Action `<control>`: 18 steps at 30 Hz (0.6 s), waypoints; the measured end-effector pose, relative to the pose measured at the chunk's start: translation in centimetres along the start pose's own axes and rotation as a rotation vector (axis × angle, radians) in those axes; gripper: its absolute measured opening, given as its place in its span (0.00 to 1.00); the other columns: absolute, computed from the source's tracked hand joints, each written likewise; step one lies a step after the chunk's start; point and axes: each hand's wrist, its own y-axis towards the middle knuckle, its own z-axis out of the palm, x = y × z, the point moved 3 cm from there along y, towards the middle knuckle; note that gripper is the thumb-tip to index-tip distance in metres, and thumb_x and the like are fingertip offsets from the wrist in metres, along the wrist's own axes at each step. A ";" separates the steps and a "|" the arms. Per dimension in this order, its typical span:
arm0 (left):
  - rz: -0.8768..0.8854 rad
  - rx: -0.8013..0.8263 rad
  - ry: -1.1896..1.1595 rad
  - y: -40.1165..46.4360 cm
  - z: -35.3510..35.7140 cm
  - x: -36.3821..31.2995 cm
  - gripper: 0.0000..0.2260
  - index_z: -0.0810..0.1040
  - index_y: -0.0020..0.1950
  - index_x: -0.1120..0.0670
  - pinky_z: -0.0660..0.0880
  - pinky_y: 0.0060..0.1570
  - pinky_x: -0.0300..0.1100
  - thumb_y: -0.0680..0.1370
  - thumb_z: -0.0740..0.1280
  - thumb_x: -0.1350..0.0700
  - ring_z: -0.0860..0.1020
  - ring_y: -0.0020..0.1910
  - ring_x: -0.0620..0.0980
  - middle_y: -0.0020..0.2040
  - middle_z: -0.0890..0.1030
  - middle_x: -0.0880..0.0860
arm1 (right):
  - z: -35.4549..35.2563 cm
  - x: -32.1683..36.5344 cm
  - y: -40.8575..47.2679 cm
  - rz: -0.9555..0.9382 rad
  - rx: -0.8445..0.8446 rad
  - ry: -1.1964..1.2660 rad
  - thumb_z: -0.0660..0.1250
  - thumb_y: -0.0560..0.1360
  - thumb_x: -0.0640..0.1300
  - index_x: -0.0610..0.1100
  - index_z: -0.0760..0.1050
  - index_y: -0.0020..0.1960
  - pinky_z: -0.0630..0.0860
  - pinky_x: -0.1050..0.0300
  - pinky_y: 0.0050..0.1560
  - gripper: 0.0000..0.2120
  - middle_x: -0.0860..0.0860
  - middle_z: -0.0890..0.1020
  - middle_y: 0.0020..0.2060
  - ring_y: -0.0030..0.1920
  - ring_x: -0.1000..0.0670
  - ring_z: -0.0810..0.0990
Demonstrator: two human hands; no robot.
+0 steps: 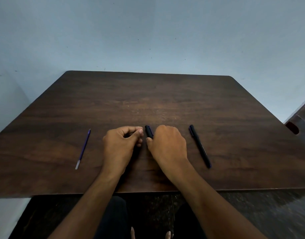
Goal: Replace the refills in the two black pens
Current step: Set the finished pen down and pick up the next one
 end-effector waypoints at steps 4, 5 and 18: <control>-0.034 -0.013 -0.055 0.0 -0.1 -0.1 0.02 0.87 0.47 0.49 0.82 0.43 0.46 0.76 0.74 0.54 0.85 0.35 0.49 0.36 0.86 0.50 | -0.1 -0.1 0.1 0.012 -0.031 0.007 0.70 0.75 0.55 0.47 0.73 0.38 0.72 0.54 0.35 0.14 0.52 0.74 0.33 0.41 0.50 0.77; -0.044 -0.014 -0.079 0.0 -0.1 -0.2 0.03 0.87 0.48 0.50 0.83 0.43 0.47 0.76 0.74 0.54 0.85 0.35 0.50 0.37 0.87 0.51 | -0.2 -0.2 0.1 0.011 -0.033 0.018 0.69 0.75 0.56 0.47 0.75 0.38 0.72 0.55 0.35 0.14 0.52 0.76 0.33 0.40 0.50 0.78; -0.053 0.036 -0.130 -0.2 0.1 -0.9 0.07 0.86 0.51 0.53 0.80 0.39 0.43 0.77 0.72 0.52 0.84 0.37 0.53 0.38 0.86 0.54 | -0.6 -0.5 -0.1 -0.051 0.015 0.192 0.71 0.75 0.53 0.50 0.75 0.41 0.61 0.65 0.28 0.09 0.56 0.76 0.36 0.33 0.59 0.71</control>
